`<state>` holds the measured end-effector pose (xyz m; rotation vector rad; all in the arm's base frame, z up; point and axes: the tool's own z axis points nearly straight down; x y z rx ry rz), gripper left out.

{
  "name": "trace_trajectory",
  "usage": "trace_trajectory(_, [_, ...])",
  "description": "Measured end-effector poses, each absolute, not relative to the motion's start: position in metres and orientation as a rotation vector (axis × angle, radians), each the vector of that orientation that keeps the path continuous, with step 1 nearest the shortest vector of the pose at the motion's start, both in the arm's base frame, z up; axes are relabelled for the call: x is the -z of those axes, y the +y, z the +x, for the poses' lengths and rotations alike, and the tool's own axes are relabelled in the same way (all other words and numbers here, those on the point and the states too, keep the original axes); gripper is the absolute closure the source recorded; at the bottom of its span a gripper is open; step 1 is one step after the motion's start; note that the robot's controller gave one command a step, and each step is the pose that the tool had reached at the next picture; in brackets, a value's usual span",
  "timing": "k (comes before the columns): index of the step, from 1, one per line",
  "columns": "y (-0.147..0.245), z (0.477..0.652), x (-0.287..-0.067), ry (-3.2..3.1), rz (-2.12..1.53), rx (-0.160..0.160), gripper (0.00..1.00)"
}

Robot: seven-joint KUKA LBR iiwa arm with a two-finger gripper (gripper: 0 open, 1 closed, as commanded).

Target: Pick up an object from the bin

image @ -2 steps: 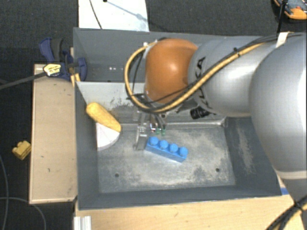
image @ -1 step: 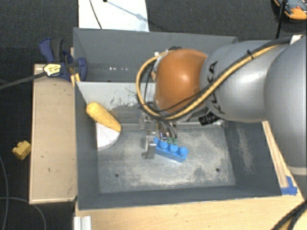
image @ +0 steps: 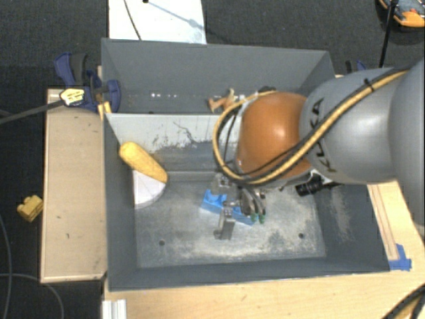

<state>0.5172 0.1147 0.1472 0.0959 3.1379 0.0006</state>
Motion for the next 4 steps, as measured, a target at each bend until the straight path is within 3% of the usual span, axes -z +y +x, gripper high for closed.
trace_trajectory(2, [0.091, 0.546, -0.093, 3.13, -0.134, -0.007, 0.0])
trace_trajectory(4, [0.074, 0.558, -0.079, 3.115, -0.082, -0.015, 0.0])
